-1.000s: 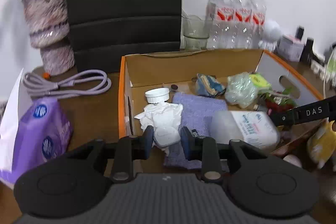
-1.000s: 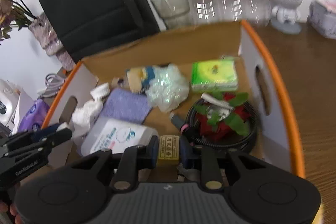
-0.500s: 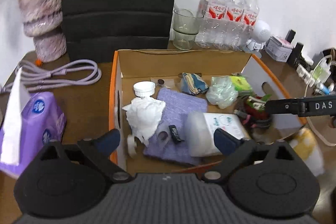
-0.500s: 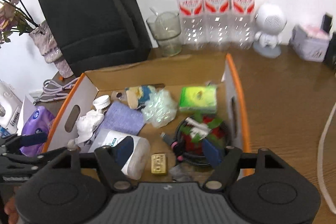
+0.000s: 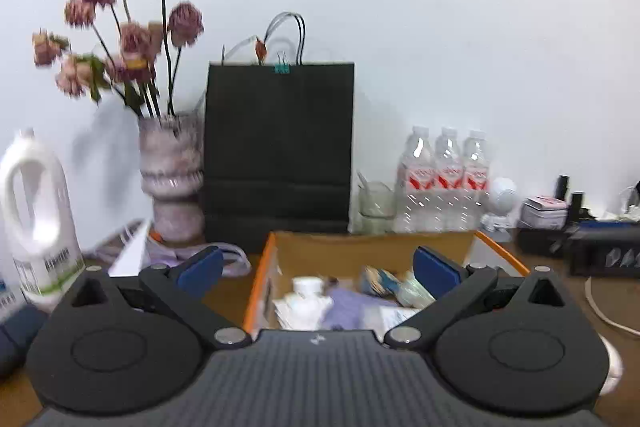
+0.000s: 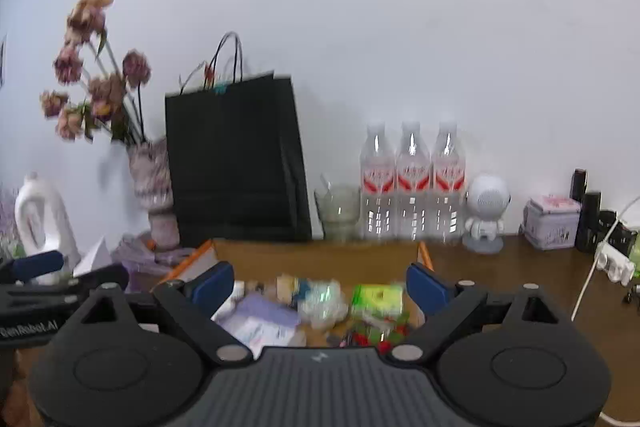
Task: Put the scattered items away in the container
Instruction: 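Move both open tools back from the box toward the plush sheep and lid, then grasp the white round lid with the left tool while the right tool grasps the plush sheep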
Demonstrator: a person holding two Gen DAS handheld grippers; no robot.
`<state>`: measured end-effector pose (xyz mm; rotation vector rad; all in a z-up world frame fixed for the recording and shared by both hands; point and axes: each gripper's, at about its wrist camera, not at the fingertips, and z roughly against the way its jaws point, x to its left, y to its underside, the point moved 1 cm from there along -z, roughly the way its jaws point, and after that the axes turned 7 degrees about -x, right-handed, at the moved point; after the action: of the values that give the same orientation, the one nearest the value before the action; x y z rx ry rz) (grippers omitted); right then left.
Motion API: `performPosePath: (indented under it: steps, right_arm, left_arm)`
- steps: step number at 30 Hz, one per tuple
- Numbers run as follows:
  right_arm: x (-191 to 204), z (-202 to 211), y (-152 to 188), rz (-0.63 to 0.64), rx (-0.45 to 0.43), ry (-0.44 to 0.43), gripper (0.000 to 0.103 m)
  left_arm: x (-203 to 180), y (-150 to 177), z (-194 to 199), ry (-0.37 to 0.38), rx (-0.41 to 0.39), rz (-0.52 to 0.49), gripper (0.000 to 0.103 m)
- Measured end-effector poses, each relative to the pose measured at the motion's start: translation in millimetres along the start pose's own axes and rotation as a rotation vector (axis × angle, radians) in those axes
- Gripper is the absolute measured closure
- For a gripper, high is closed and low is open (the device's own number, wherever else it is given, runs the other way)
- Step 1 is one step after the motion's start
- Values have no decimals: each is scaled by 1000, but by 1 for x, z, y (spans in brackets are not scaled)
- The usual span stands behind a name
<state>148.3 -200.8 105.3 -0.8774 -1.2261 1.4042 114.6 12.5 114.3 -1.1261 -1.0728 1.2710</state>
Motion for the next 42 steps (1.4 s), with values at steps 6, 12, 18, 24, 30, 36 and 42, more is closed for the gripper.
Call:
performPosePath:
  steps: [6, 12, 18, 24, 30, 36, 42]
  right_arm:
    - [5, 28, 11, -31, 4, 17, 10]
    - [9, 109, 65, -115, 56, 13, 10]
    - [10, 174, 115, -117, 178, 6, 10]
    - [6, 193, 133, -129, 203, 21, 10]
    - [-25, 137, 106, -82, 136, 89, 10]
    - [-78, 45, 91, -110, 212, 270, 11]
    - [-102, 28, 109, -218, 260, 212, 13]
  left_arm:
    - [-2, 2, 36, -27, -8, 8, 0]
    - [-5, 48, 126, -17, -4, 51, 0]
    - [-14, 93, 185, 49, 124, 81, 0]
    - [-21, 104, 195, 76, 148, 68, 0]
    - [-35, 92, 144, 151, 139, -10, 0]
    - [-71, 79, 39, 308, 214, -78, 0]
    - [-99, 94, -37, 337, 317, -123, 15]
